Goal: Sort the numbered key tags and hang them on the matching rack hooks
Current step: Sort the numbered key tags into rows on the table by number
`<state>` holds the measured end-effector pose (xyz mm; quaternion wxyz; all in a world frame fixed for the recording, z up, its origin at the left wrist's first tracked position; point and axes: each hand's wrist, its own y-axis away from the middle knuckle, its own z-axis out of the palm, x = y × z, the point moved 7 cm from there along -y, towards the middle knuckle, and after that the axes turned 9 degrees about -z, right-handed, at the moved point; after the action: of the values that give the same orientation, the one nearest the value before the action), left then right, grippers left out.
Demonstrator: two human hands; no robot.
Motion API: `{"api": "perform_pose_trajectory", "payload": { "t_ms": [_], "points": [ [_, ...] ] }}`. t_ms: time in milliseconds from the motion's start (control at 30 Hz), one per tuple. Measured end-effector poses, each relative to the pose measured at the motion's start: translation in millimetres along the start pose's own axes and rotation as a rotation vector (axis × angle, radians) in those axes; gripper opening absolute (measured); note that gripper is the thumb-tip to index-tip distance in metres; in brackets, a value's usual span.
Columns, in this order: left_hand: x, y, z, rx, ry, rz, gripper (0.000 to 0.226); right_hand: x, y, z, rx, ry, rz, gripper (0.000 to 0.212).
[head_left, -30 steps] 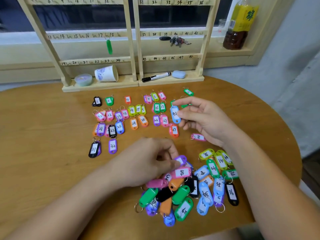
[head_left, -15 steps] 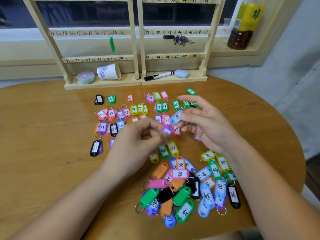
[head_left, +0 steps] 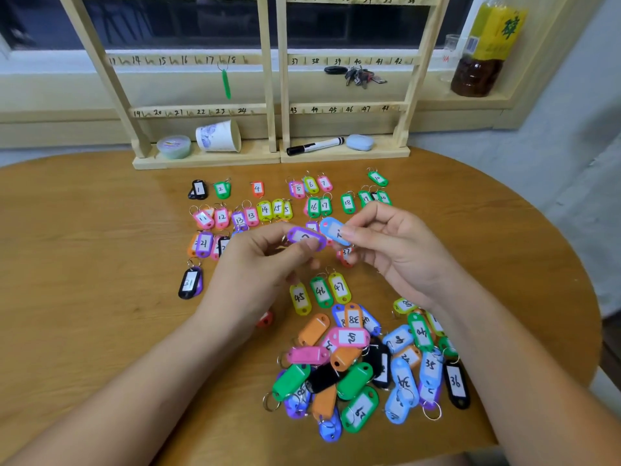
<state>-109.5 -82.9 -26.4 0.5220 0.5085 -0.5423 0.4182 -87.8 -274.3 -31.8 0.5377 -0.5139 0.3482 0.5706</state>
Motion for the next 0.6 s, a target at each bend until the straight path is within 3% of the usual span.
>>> {"api": "perform_pose_trajectory", "payload": {
  "t_ms": [133,300,467,600],
  "points": [
    [1,-2,1,-0.011,0.015,0.008,0.013,0,1,1,-0.014,0.014,0.028,0.014],
    [4,-2,-4,0.042,0.006,0.05,0.041,0,0,-2,0.004,0.087,-0.027,0.014],
    [10,0,-5,0.045,-0.119,0.149,0.021,0,-2,-8,0.025,0.131,-0.071,0.016],
    [12,0,-6,0.055,-0.183,0.178,0.037,0,-1,-6,-0.034,0.145,-0.091,0.024]
  ]
}}
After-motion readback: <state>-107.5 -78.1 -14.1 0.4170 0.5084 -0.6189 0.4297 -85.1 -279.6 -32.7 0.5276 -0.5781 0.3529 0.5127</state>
